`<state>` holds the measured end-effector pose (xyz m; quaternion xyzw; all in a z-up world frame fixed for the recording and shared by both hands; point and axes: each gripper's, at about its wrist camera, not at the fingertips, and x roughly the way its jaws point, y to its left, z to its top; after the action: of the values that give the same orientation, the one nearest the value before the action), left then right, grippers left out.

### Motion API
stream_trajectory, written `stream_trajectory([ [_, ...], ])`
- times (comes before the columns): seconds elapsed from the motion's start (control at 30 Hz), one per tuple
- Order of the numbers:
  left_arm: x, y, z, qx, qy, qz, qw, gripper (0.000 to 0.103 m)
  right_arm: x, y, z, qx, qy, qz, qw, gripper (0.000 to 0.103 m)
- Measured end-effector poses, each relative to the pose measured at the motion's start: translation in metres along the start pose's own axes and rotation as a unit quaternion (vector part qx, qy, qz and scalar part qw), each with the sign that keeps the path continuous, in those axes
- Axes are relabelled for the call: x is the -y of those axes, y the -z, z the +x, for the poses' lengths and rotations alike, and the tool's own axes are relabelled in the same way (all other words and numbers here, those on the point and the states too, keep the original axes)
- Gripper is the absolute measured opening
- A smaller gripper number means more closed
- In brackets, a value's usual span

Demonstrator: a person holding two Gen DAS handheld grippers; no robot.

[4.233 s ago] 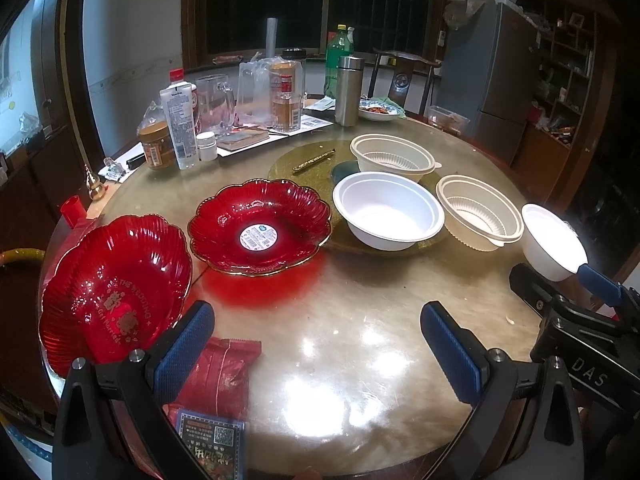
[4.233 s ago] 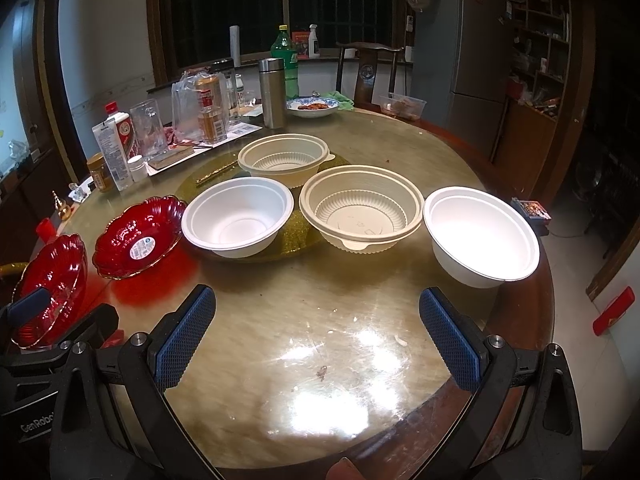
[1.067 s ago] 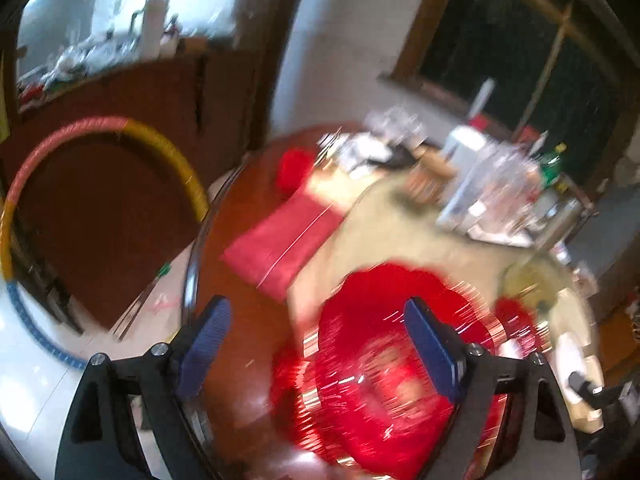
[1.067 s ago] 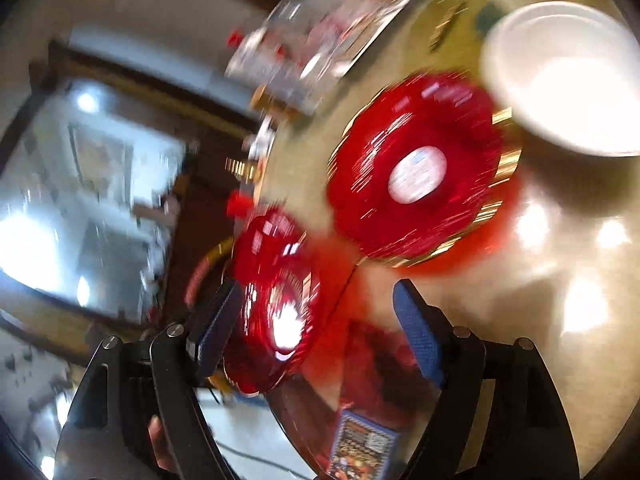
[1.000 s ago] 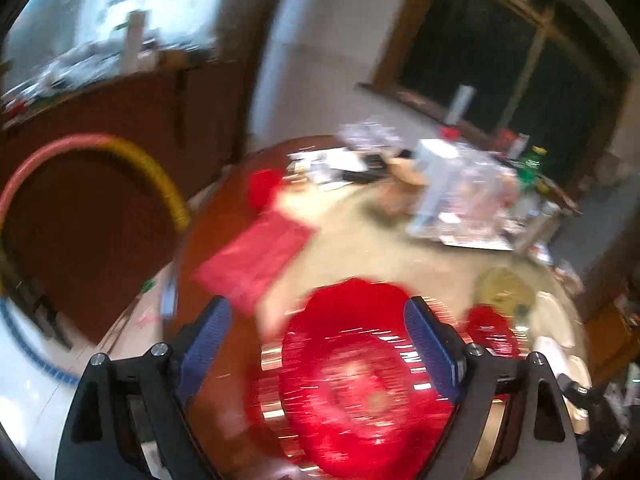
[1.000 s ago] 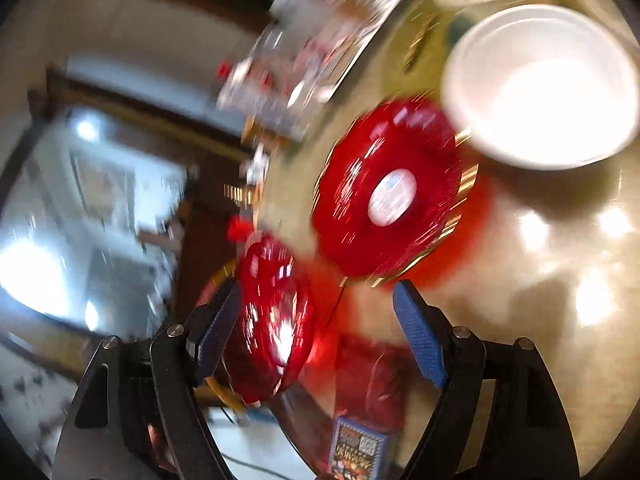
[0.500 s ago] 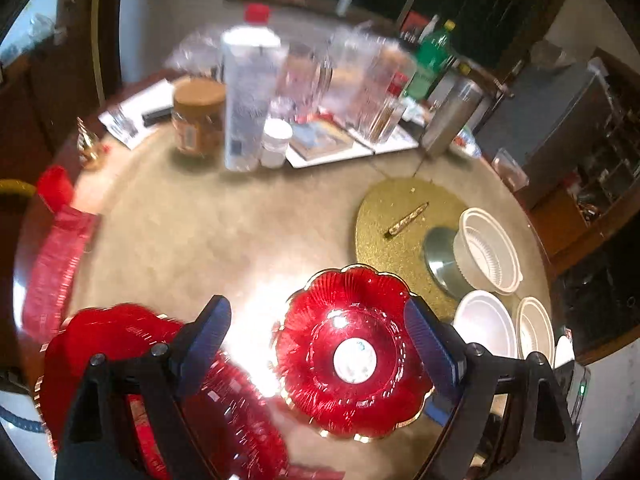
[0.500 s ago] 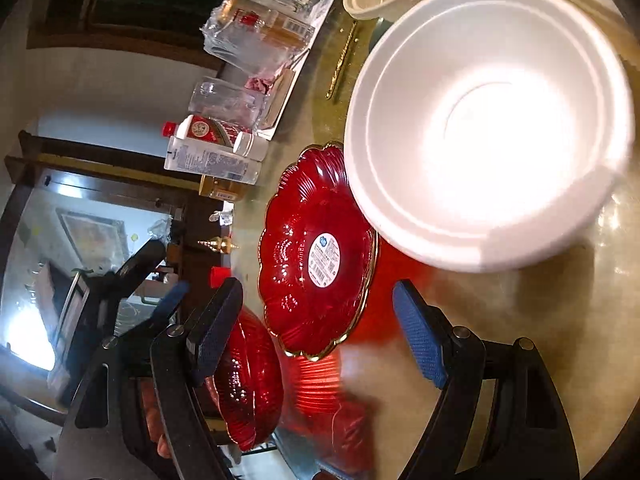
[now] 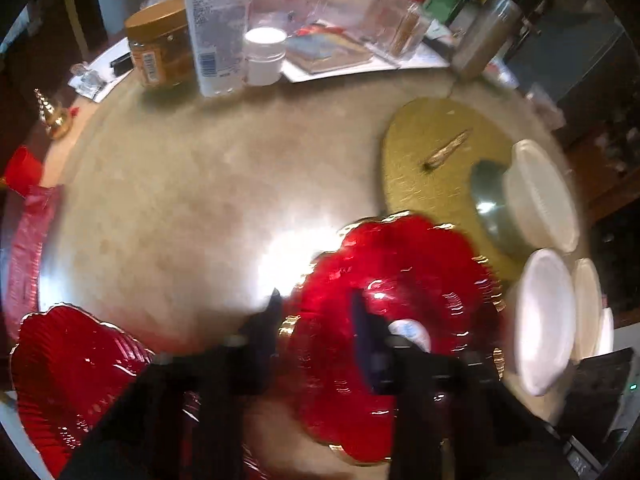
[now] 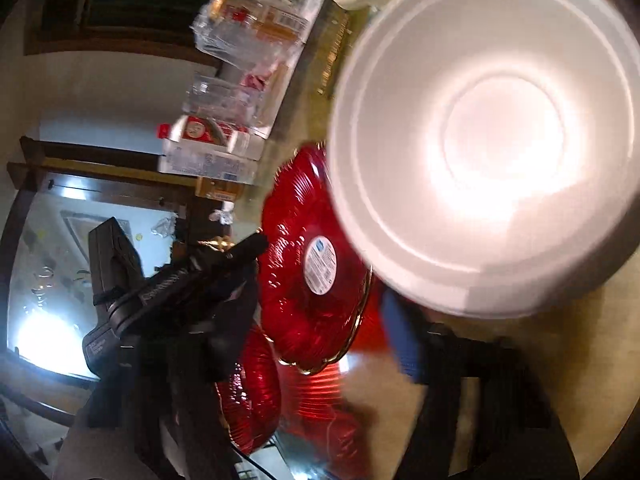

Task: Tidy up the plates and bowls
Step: 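Grasp the red sticker plate with the left gripper while the right gripper holds the wedding plate, then lift the sticker plate with the left gripper onto the wedding plate held by the right gripper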

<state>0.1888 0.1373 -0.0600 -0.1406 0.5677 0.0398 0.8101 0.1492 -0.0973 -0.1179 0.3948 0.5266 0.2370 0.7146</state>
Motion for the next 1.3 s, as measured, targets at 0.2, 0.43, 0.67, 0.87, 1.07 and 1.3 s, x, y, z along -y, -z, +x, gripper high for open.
stream_trajectory([
  [0.2, 0.002, 0.007, -0.002, 0.006, -0.025, 0.005, 0.9997, 0.012, 0.001, -0.002, -0.005, 0.014, 0.049, -0.014, 0.999, 0.015],
  [0.43, 0.003, 0.011, -0.026, 0.031, -0.026, 0.014, 0.9991, 0.01, -0.005, -0.001, -0.013, 0.035, 0.051, -0.035, 0.997, 0.013],
  [0.67, -0.004, 0.017, -0.05, 0.057, -0.026, 0.012, 0.998, 0.009, -0.018, 0.008, -0.015, 0.034, 0.039, -0.061, 0.997, 0.013],
  [0.87, -0.019, 0.029, -0.074, 0.082, -0.015, 0.004, 0.9965, 0.009, -0.04, 0.02, -0.022, 0.04, 0.036, -0.092, 0.994, 0.012],
  [1.07, -0.047, 0.045, -0.105, 0.114, -0.008, -0.019, 0.9933, 0.009, -0.074, 0.038, -0.023, 0.04, 0.025, -0.134, 0.99, 0.012],
  [1.3, -0.092, 0.069, -0.134, 0.144, -0.004, -0.053, 0.9882, 0.009, -0.109, 0.066, -0.01, 0.021, 0.019, -0.178, 0.984, 0.012],
])
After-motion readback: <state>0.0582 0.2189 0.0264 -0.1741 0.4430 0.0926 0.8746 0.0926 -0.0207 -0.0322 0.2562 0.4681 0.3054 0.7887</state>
